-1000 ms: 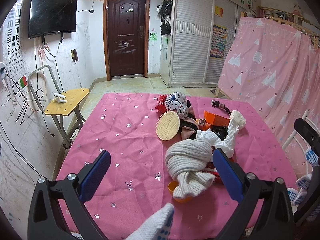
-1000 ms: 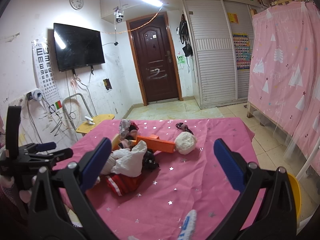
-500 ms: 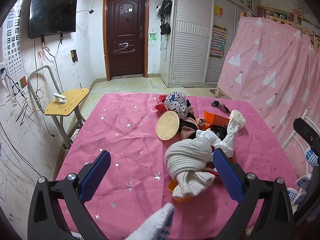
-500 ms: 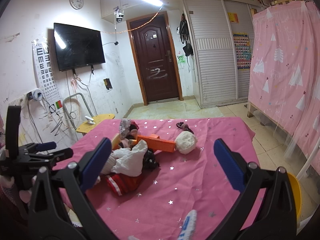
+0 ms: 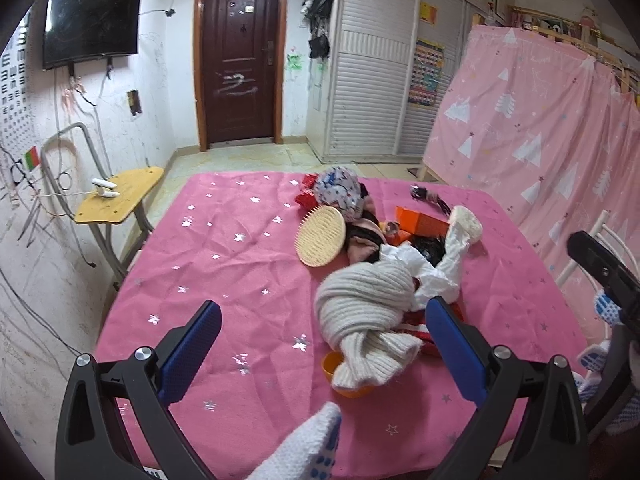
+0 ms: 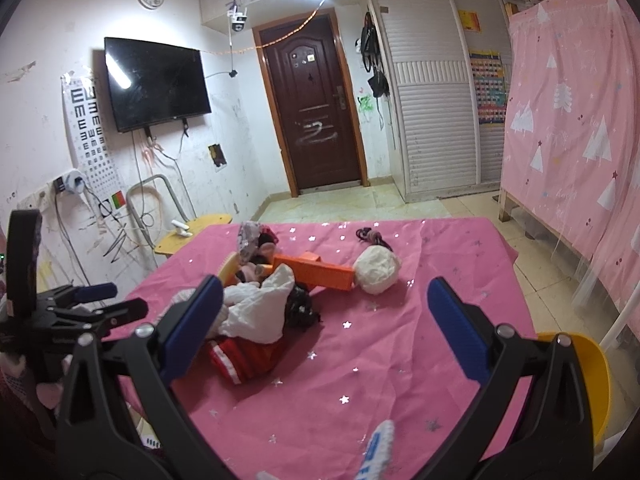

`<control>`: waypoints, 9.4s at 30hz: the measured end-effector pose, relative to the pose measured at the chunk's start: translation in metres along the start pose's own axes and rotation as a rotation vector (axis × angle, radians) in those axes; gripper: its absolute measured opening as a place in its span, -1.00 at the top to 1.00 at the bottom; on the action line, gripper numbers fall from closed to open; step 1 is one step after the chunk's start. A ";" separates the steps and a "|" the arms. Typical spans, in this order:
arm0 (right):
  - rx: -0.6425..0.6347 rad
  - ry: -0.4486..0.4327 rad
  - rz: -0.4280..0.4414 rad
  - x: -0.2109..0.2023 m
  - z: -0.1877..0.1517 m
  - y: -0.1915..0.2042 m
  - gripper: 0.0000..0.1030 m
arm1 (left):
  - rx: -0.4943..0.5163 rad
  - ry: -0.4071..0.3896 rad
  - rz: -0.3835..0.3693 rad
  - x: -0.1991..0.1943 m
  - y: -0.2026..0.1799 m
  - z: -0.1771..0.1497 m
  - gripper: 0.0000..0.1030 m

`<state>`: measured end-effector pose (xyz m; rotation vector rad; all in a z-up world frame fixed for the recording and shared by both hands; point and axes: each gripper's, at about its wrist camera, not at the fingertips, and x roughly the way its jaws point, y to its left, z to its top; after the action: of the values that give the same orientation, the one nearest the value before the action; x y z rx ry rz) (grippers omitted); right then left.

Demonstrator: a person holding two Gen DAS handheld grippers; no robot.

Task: Collect trash
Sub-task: 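Grasp the grey knit scarf with the left gripper while the right gripper grasps the white cloth, then carry the scarf and cloth to the yellow bucket and release both, then return both tools to the table and grasp the wooden hairbrush with the left gripper, then lift the hairbrush with the left gripper while the right gripper grasps the white paper ball, then drop the hairbrush and paper ball into the yellow bucket, opening both grippers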

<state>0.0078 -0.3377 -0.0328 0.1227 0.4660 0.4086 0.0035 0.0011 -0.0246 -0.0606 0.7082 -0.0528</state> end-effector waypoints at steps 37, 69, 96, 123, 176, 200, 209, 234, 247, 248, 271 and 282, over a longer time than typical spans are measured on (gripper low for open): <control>-0.118 0.303 0.158 0.113 -0.012 0.055 0.59 | 0.034 0.137 -0.203 0.067 -0.008 -0.005 0.07; 0.125 -0.033 0.136 0.014 0.041 -0.059 0.67 | 0.210 -0.022 -0.200 0.014 -0.091 0.058 0.07; 0.290 -0.270 -0.252 -0.111 0.030 -0.208 0.66 | 0.560 0.145 -0.569 0.061 -0.384 0.054 -0.34; 0.238 -0.136 -0.258 -0.062 0.028 -0.188 -0.11 | 0.278 -0.035 -0.389 -0.017 -0.204 0.124 -0.46; 0.014 0.196 -0.054 0.113 0.039 -0.048 -0.20 | 0.207 0.139 -0.060 0.098 -0.010 0.067 -0.47; 0.012 0.258 -0.055 0.146 0.035 -0.048 -0.30 | 0.144 0.206 -0.126 0.130 0.030 0.069 0.22; 0.013 0.264 -0.063 0.148 0.033 -0.048 -0.31 | 0.098 0.176 -0.139 0.129 0.034 0.077 0.63; -0.011 0.364 -0.091 0.179 0.019 -0.043 -0.25 | 0.080 0.086 -0.086 0.107 0.045 0.077 0.97; 0.006 0.266 -0.090 0.152 0.032 -0.045 0.01 | 0.078 0.029 -0.070 0.078 0.048 0.084 0.97; 0.011 0.257 -0.089 0.149 0.034 -0.046 0.01 | 0.080 0.024 -0.069 0.075 0.046 0.086 0.97; 0.162 -0.003 -0.208 0.007 0.043 -0.152 0.00 | 0.359 -0.086 -0.277 0.016 -0.139 0.111 0.97; 0.231 -0.068 -0.320 -0.058 0.023 -0.209 0.00 | 0.509 0.016 -0.531 0.025 -0.279 0.083 0.97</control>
<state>0.0447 -0.5524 -0.0317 0.2802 0.4553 0.0357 0.0691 -0.2753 0.0425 0.2421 0.6614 -0.7391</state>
